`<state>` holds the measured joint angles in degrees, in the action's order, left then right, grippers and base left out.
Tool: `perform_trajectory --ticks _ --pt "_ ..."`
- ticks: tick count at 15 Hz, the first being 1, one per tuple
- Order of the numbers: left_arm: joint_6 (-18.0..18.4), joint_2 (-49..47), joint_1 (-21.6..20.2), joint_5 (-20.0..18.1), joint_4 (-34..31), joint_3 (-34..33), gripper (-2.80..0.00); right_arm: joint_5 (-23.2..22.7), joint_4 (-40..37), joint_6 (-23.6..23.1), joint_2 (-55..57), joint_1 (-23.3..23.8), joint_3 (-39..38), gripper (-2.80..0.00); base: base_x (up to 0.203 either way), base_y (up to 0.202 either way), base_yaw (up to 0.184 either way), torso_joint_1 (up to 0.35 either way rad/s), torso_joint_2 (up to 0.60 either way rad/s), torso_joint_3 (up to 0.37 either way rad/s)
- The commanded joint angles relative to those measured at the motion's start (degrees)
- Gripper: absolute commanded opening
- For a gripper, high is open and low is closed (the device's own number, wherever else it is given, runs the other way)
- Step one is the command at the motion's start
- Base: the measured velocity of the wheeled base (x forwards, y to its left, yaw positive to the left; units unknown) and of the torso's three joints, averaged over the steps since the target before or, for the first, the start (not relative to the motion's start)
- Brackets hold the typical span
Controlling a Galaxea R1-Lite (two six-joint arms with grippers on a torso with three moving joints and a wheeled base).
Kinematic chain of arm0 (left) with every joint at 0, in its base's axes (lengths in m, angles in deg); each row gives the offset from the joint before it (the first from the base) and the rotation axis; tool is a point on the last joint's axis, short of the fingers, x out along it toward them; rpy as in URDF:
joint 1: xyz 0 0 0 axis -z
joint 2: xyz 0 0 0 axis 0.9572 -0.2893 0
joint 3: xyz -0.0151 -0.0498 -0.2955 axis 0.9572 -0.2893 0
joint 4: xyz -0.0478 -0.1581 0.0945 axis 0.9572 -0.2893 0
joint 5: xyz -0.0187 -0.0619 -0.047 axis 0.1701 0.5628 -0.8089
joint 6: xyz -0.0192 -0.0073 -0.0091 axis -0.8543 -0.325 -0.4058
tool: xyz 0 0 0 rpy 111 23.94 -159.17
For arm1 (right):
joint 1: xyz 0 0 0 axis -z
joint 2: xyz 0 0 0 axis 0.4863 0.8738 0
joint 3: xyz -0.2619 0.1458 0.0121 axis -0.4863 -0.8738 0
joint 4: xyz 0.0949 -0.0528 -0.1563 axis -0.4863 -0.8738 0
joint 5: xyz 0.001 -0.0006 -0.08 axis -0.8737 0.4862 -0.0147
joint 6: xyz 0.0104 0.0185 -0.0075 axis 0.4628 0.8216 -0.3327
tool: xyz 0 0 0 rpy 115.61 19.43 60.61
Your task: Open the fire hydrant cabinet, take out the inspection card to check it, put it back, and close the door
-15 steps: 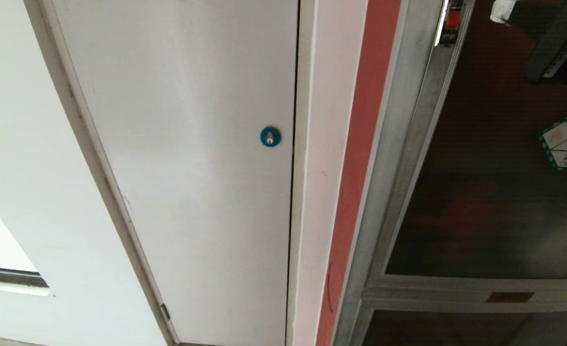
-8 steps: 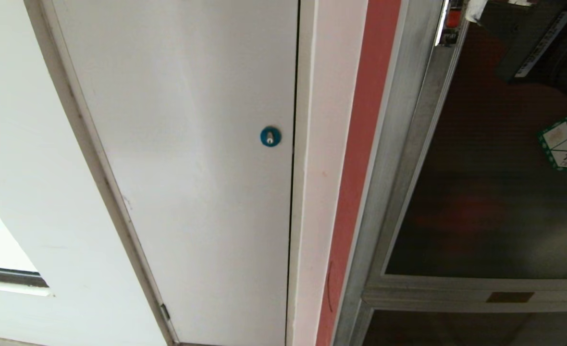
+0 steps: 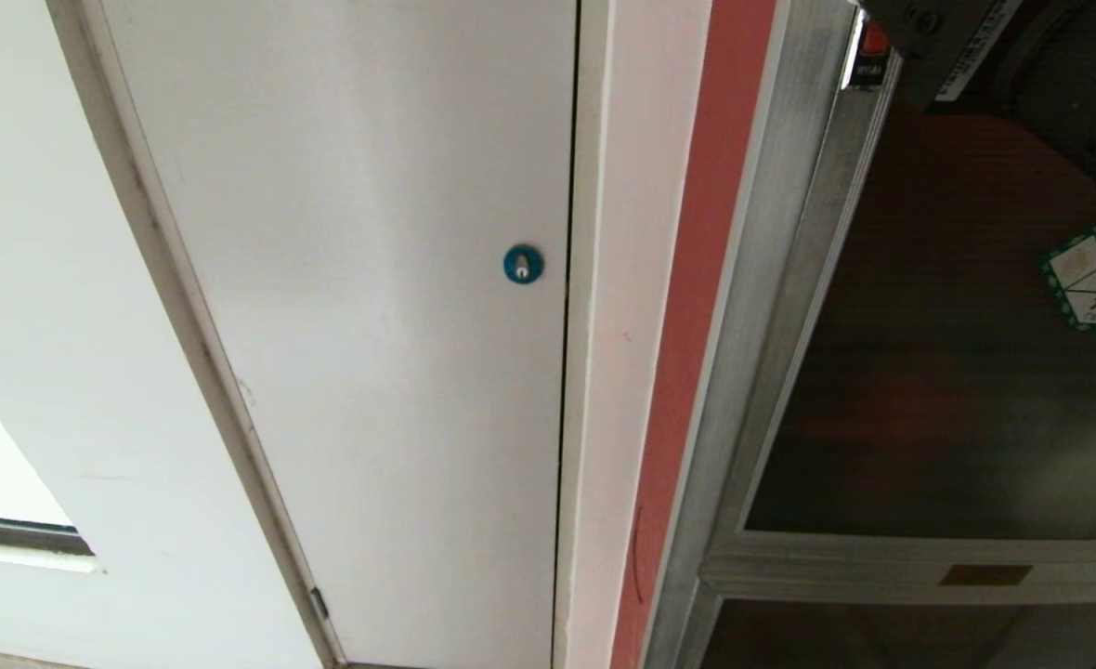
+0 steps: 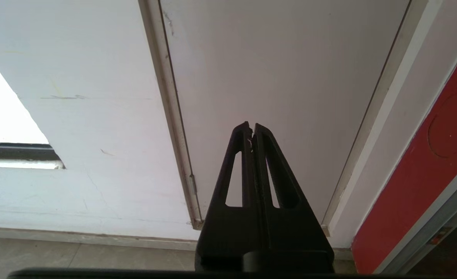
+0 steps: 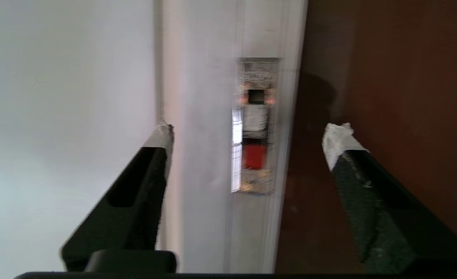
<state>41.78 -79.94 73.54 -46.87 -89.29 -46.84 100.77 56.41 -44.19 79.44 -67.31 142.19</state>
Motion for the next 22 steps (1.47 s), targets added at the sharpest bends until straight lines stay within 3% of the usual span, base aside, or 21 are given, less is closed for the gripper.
perform_trajectory --ticks 1,8,9,22 --pt "0.00 -0.07 0.00 -0.02 -0.04 0.00 -2.80 0.11 0.24 -0.15 1.68 1.39 0.62 0.00 0.000 0.000 0.000 0.000 0.00 0.000" --pt "0.00 0.01 0.00 -0.02 -0.03 0.00 -2.80 0.20 -0.11 -1.38 3.46 2.00 4.41 0.00 0.000 0.000 0.000 0.000 0.00 0.000" --pt "0.00 -0.07 0.00 -0.02 0.01 0.06 -2.80 0.20 -0.19 -1.38 3.59 2.09 4.37 -2.80 0.000 0.000 0.000 0.000 0.00 0.000" --pt "0.00 -0.02 0.00 -0.02 0.00 0.00 -2.80 0.29 -1.46 -1.74 3.42 2.18 5.21 -2.80 0.000 0.000 0.000 0.000 0.00 0.000"
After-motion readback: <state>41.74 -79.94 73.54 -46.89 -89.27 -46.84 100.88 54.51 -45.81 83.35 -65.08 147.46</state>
